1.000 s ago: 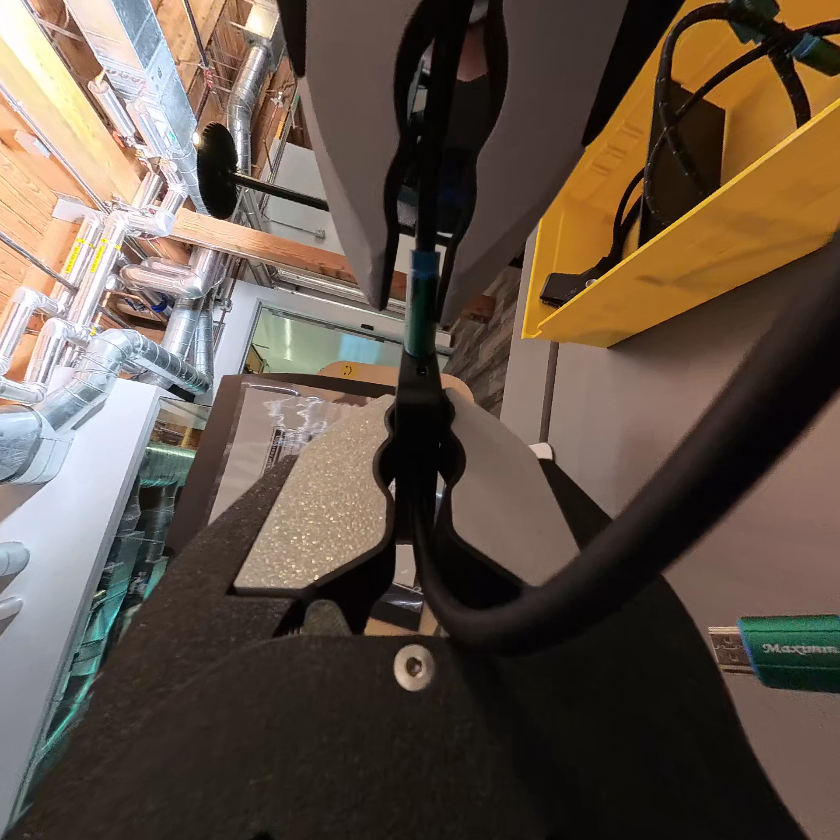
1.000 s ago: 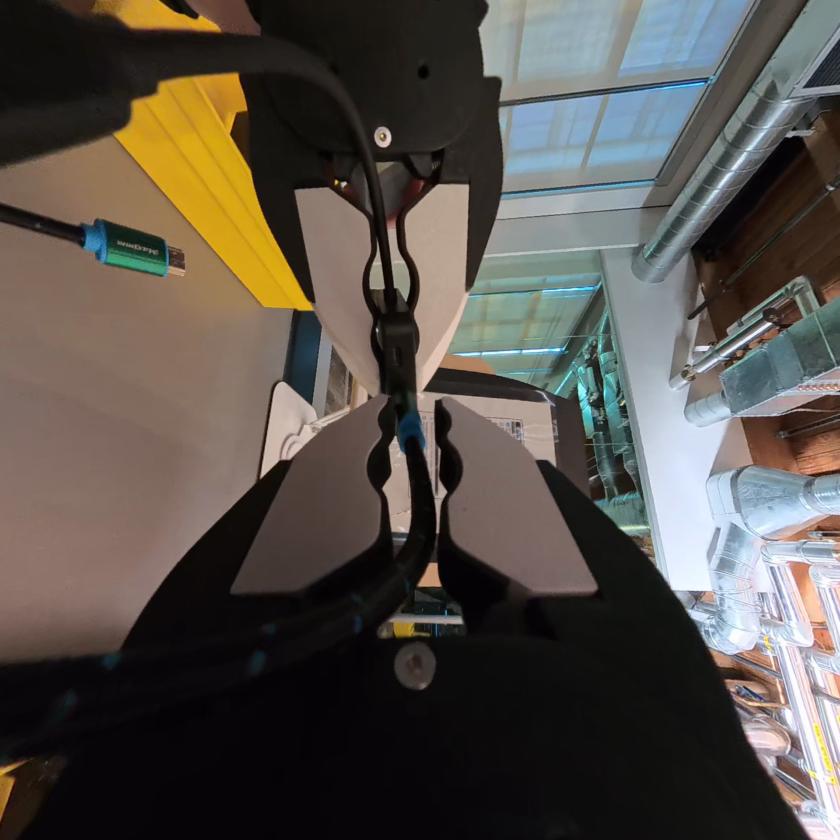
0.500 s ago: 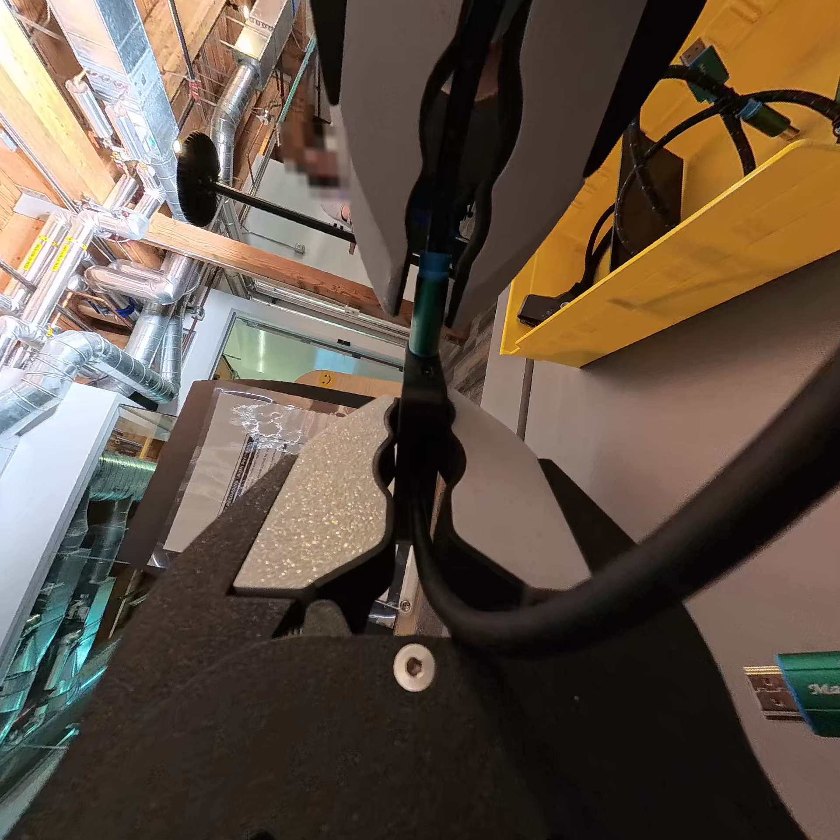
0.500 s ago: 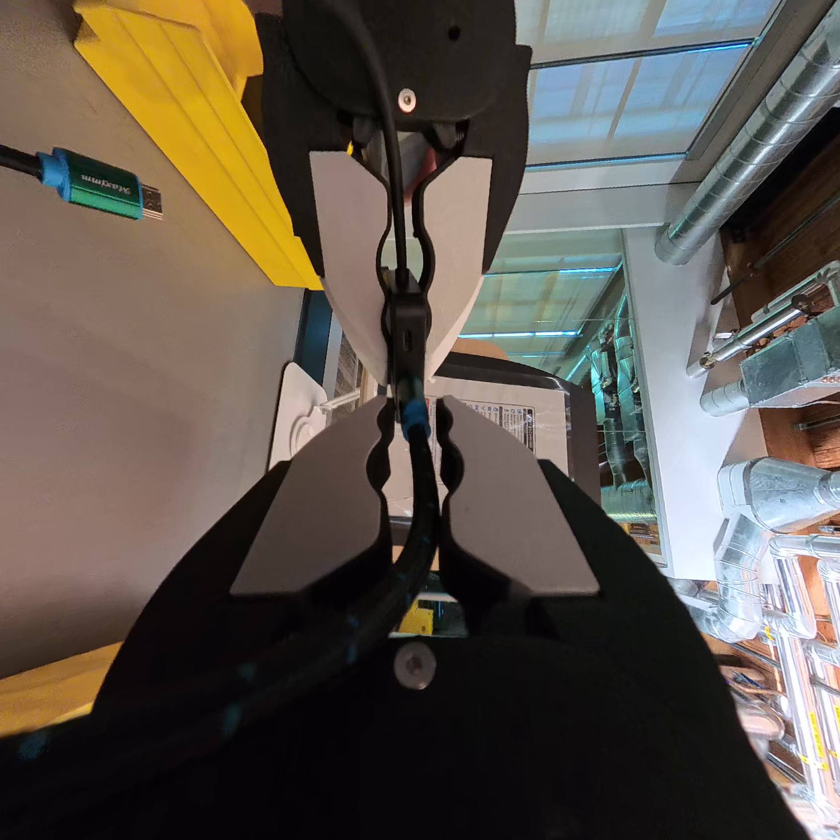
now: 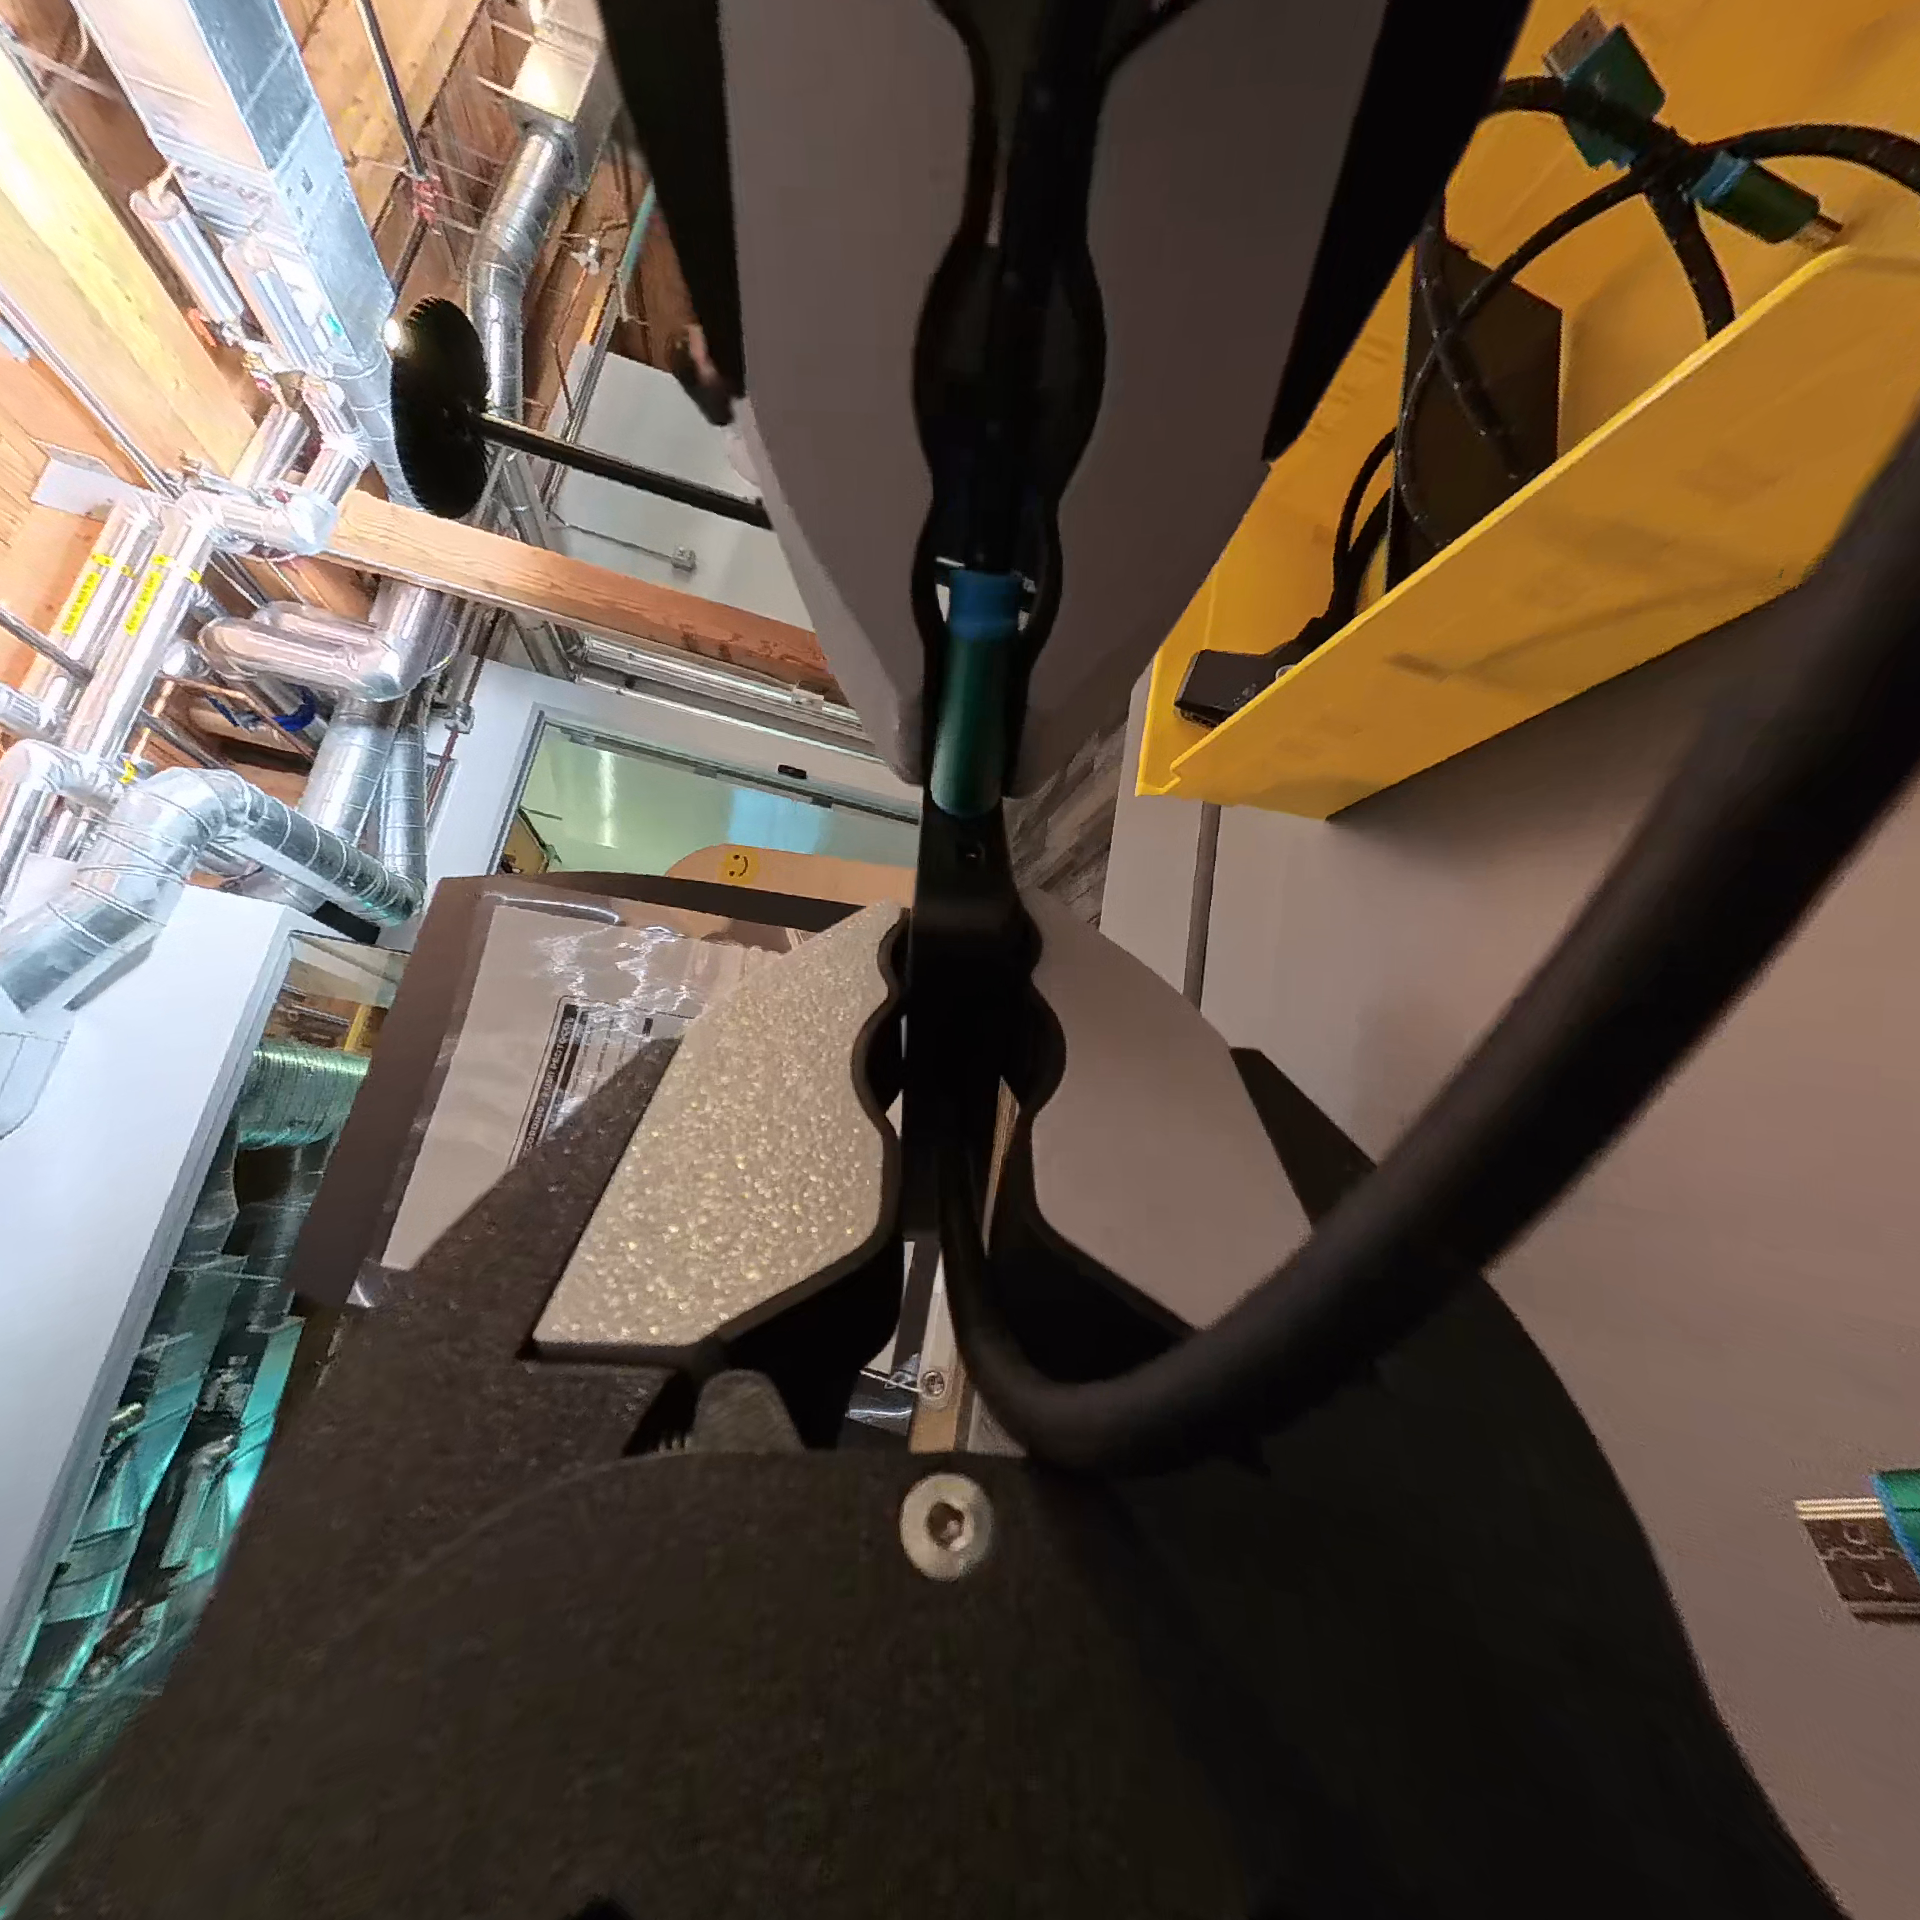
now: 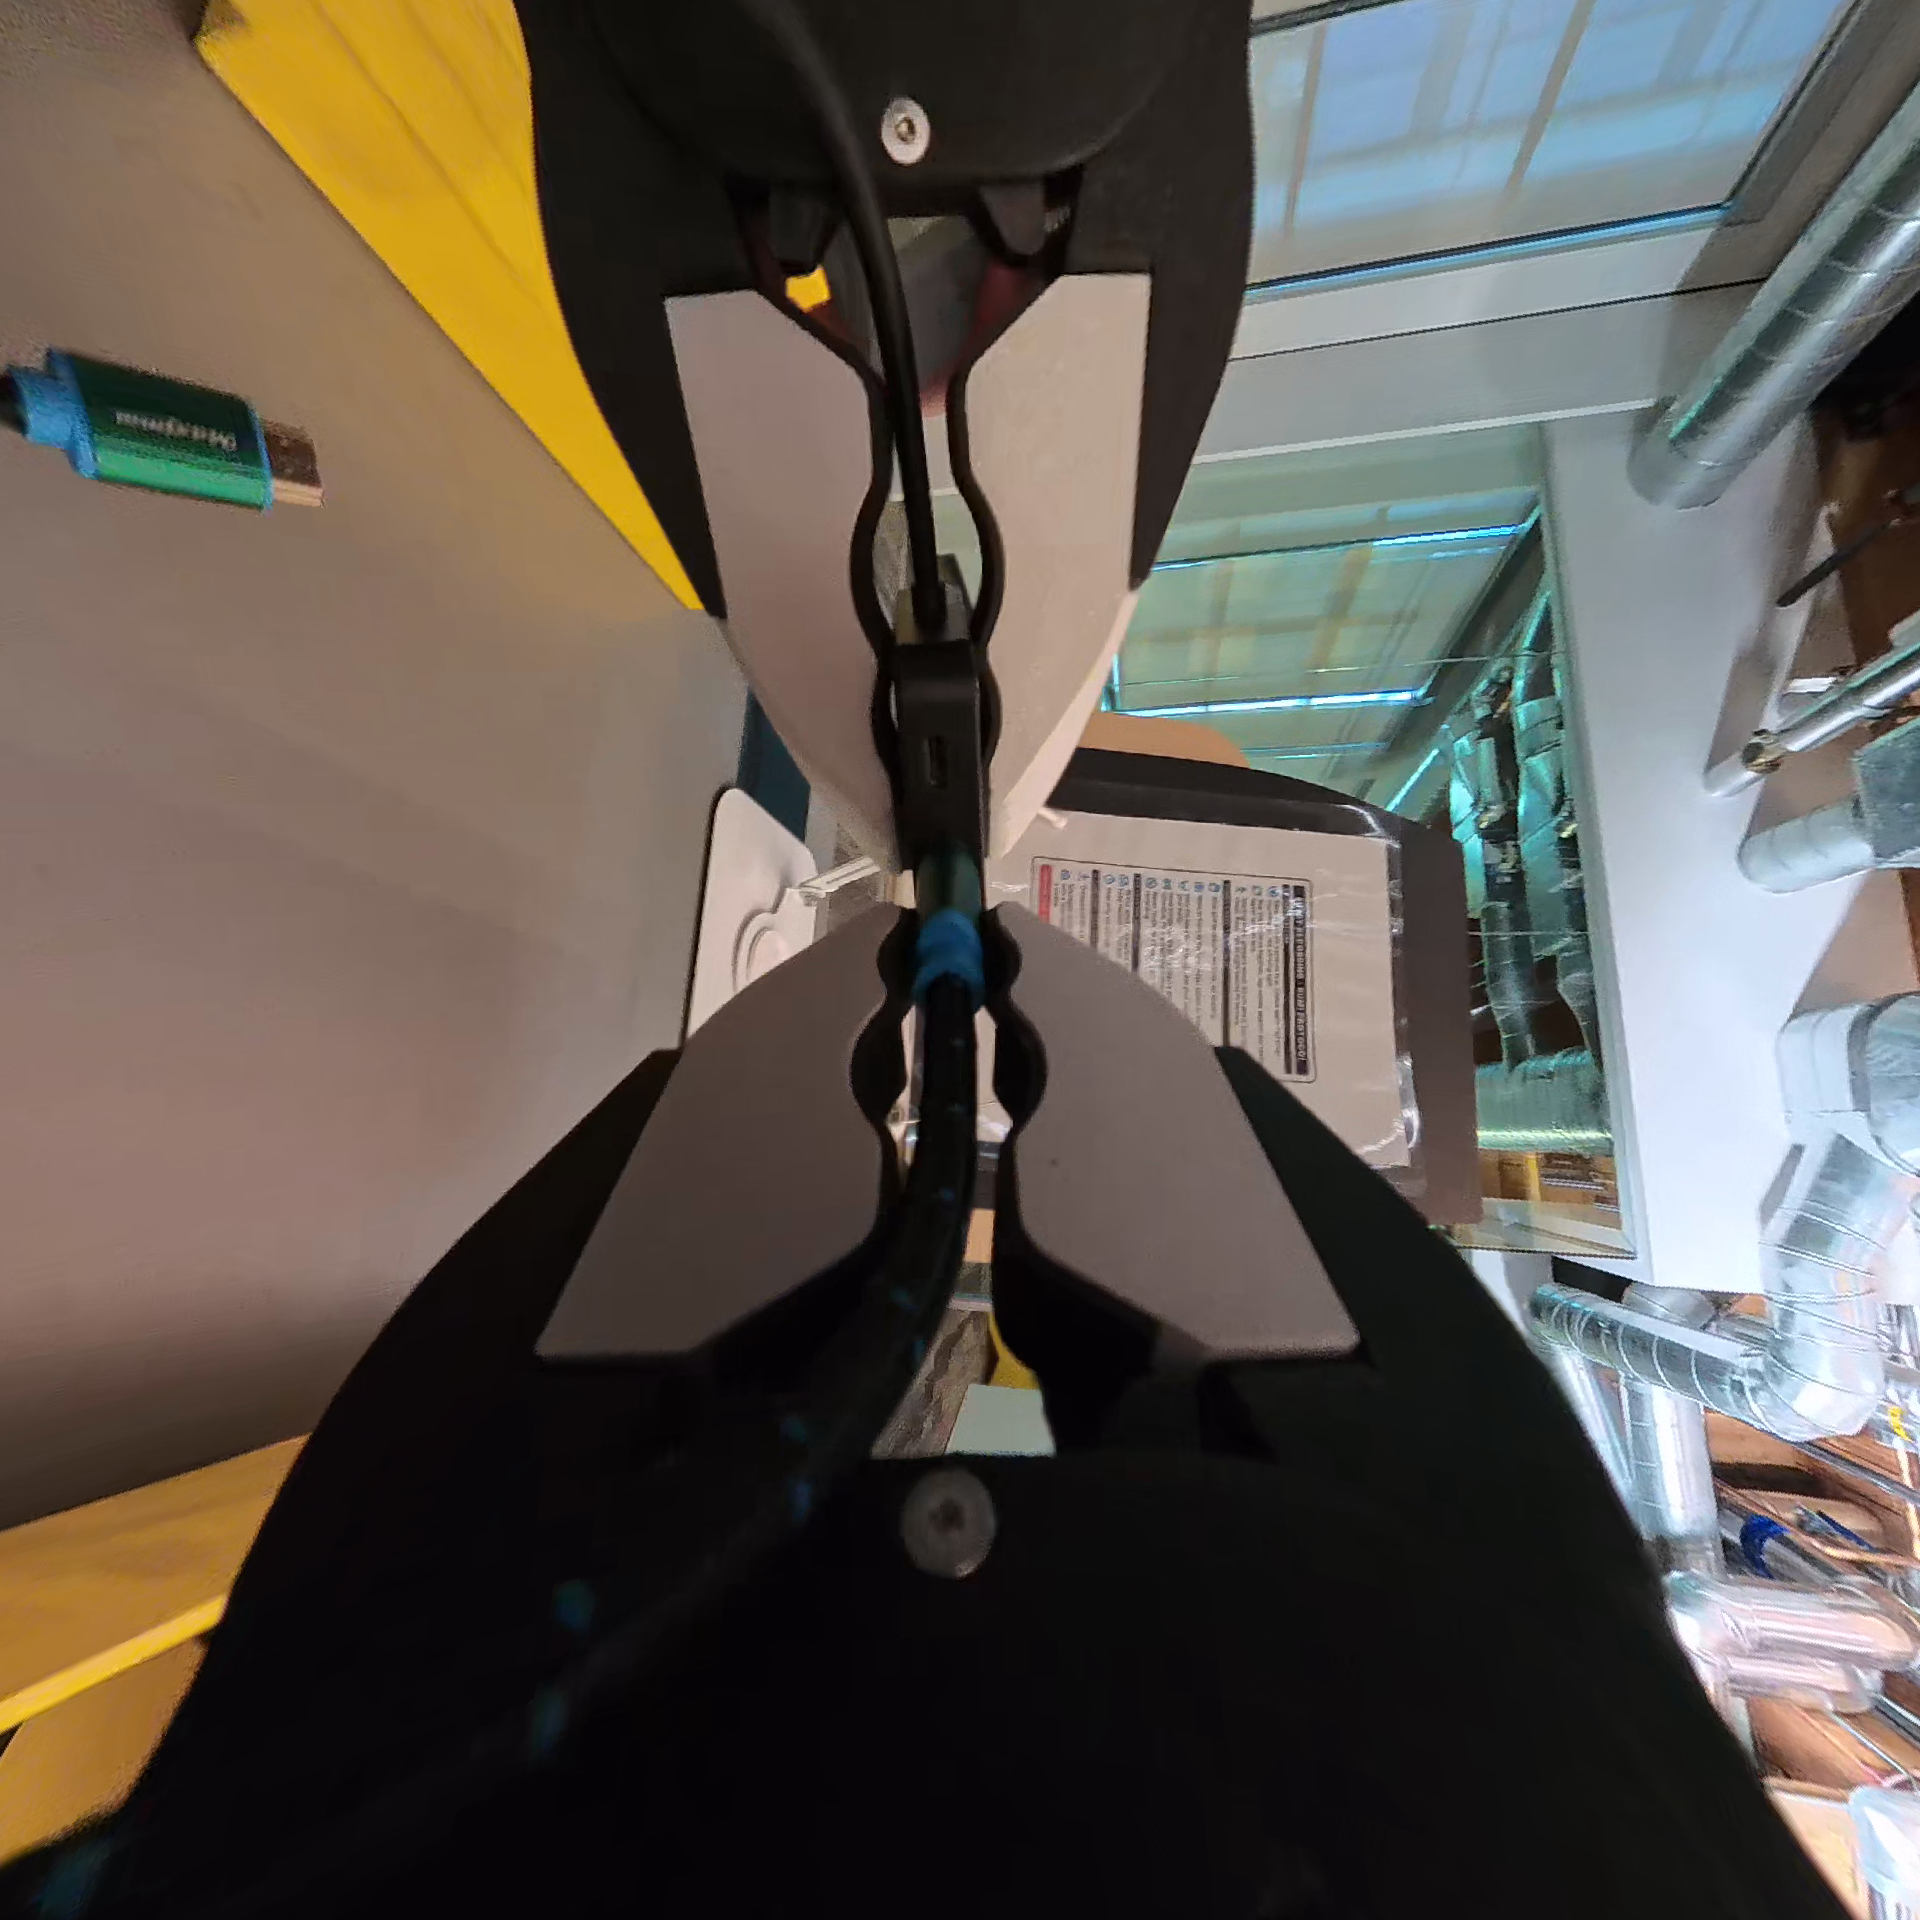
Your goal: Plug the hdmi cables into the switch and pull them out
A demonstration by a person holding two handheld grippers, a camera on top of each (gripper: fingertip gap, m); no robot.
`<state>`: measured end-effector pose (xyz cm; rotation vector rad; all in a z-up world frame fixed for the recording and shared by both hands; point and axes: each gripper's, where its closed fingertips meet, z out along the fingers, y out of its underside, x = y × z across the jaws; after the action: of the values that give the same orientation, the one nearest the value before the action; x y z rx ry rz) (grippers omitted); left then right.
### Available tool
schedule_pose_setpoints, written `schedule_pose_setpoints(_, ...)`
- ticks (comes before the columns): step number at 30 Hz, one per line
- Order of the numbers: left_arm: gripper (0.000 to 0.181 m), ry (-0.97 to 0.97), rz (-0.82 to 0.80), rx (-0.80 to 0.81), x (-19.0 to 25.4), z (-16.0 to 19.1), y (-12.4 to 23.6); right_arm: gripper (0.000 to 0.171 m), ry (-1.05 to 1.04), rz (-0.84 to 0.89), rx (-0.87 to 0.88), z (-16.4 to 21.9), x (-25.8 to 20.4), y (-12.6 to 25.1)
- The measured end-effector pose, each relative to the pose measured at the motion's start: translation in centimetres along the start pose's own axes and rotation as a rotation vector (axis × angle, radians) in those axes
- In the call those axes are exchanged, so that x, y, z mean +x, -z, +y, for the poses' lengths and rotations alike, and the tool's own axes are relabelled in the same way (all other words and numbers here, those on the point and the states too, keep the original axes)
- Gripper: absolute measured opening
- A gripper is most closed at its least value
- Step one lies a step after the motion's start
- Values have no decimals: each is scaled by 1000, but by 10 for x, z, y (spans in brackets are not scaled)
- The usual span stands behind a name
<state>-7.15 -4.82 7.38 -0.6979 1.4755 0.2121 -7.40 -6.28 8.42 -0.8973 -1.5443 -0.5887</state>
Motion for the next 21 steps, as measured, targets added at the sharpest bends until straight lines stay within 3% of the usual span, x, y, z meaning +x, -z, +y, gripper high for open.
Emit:
schedule_pose_setpoints(12,14,11,-29,-42,-7,11,2,18,-59,34,29,0,6,-2)
schedule_pose_setpoints(14,14,9,-83,-67,-17,15,3,21,-202,41,28,13,15,0)
schedule_pose_setpoints(18,14,18,-193,-137,-36,30,7,23,-719,43,104,48,42,10)
schedule_pose_setpoints(21,14,-39,-232,-207,-40,42,7,24,-1099,164,165,78,76,31)
